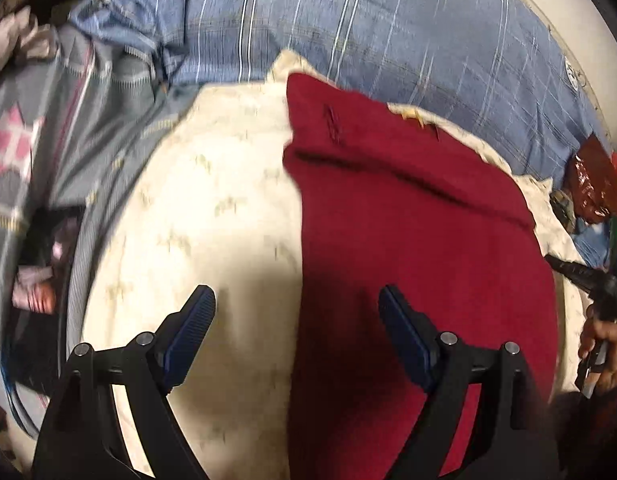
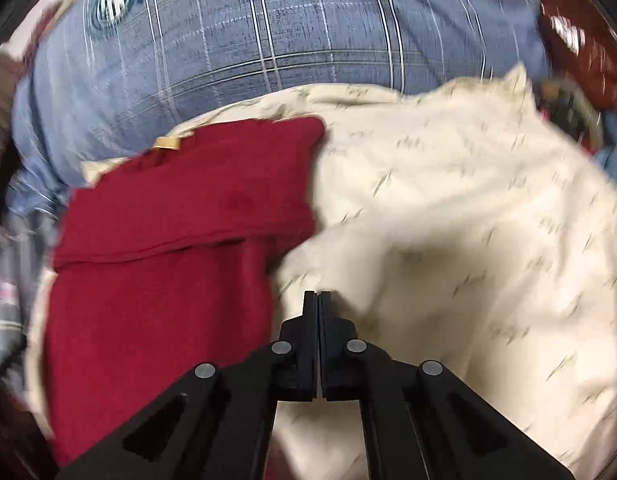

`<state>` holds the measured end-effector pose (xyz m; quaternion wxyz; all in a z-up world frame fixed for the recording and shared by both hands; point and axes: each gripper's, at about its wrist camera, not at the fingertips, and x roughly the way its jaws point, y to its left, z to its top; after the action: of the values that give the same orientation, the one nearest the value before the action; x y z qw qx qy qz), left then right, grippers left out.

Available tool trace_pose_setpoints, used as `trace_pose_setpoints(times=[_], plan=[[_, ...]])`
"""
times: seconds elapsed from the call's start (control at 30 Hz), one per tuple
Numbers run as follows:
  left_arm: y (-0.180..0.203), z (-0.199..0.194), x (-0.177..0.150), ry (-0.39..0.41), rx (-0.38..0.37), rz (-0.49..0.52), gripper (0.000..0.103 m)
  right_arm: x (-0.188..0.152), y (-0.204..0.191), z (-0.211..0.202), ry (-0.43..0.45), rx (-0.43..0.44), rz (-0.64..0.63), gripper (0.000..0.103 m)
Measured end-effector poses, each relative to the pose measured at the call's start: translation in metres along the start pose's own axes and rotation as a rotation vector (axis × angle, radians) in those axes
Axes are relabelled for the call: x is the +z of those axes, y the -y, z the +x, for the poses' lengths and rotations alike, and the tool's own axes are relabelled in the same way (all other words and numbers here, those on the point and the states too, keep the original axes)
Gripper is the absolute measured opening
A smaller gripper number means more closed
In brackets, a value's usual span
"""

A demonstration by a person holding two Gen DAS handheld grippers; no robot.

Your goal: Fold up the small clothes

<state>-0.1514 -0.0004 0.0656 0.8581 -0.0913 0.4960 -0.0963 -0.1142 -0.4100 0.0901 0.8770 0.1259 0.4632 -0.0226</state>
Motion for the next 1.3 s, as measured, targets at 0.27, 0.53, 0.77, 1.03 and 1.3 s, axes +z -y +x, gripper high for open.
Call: trace_pose_setpoints(times=[0.27,0.53,0.77,1.03,1.3], plan=[[-0.007,-0.015,-0.047,-0.063,-0.034,-0.014,0.084,-0.072,0.003,-0.063,-0.011,0.146,-0.028,0.064],[0.007,-0.024,-0.077,-0.095,-0.056,0.004,0.084,-0.125,-0.004,-0.066,-0.070,0.156,-0.075,0.063],[0.022,-0.026,-0.098,-0.105,-0.045,0.056,0.084,-0.145,0.009,-0.078,-0.083,0.167,-0.070,0.066],[0.025,-0.026,-0.103,-0.124,-0.084,0.068,0.085,-0.164,0.004,-0.076,-0.135,0.260,-0.107,0.057],[0.017,-0.028,-0.103,-0.134,-0.120,0.003,0.085,-0.160,0.003,-0.094,-0.104,0.309,-0.166,0.024]])
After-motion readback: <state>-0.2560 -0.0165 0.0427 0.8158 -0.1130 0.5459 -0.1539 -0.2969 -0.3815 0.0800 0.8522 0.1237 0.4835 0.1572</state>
